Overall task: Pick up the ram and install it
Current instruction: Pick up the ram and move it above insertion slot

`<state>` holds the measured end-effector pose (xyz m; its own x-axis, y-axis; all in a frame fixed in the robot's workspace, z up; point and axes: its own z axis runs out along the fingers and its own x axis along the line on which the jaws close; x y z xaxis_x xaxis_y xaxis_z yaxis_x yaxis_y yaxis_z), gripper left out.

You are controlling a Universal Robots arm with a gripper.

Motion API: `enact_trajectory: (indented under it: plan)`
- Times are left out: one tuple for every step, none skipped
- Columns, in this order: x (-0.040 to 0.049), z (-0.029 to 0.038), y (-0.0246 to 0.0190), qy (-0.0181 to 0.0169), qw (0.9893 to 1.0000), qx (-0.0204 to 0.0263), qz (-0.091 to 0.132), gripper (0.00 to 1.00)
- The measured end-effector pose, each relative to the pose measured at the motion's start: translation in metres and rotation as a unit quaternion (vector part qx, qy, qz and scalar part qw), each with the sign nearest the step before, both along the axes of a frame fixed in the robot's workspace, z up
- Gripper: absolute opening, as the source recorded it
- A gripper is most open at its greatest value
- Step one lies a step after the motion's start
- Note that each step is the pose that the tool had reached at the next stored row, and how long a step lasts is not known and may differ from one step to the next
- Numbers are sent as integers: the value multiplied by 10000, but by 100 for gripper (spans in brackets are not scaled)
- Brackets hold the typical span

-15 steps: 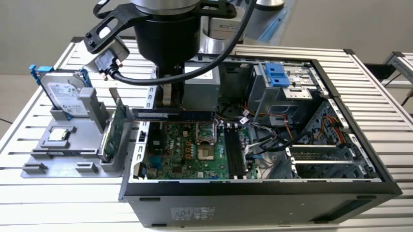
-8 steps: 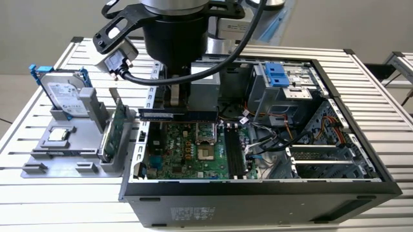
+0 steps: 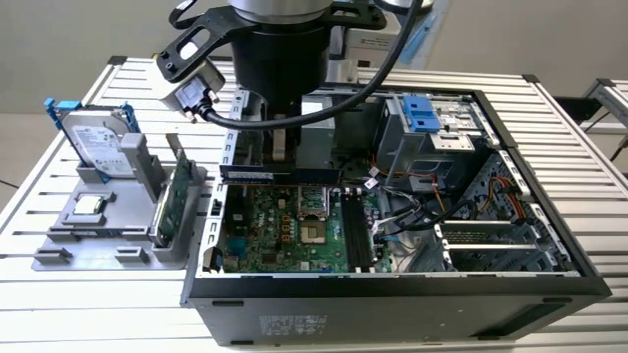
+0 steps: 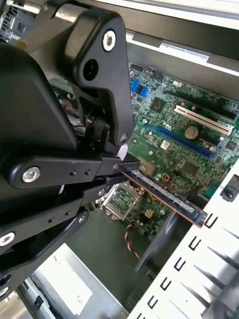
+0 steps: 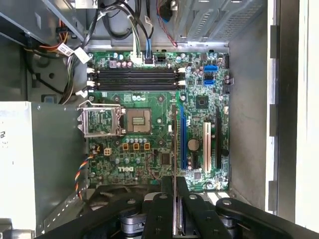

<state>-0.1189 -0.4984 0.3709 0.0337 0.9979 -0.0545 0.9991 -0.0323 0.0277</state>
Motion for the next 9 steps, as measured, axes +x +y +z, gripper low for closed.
enact_trajectory:
  plan:
    - [12, 0, 0, 0, 10000, 0, 0, 0]
    - [25, 0, 0, 0, 10000, 0, 0, 0]
    - [37, 0, 0, 0, 10000, 0, 0, 0]
    - [48, 0, 0, 0, 10000, 0, 0, 0]
    - [59, 0, 0, 0, 10000, 0, 0, 0]
    - [70, 0, 0, 0, 10000, 0, 0, 0]
    - [80, 0, 0, 0, 10000, 0, 0, 0]
    - [91, 0, 0, 0, 10000, 0, 0, 0]
    - [102, 0, 0, 0, 10000, 0, 0, 0]
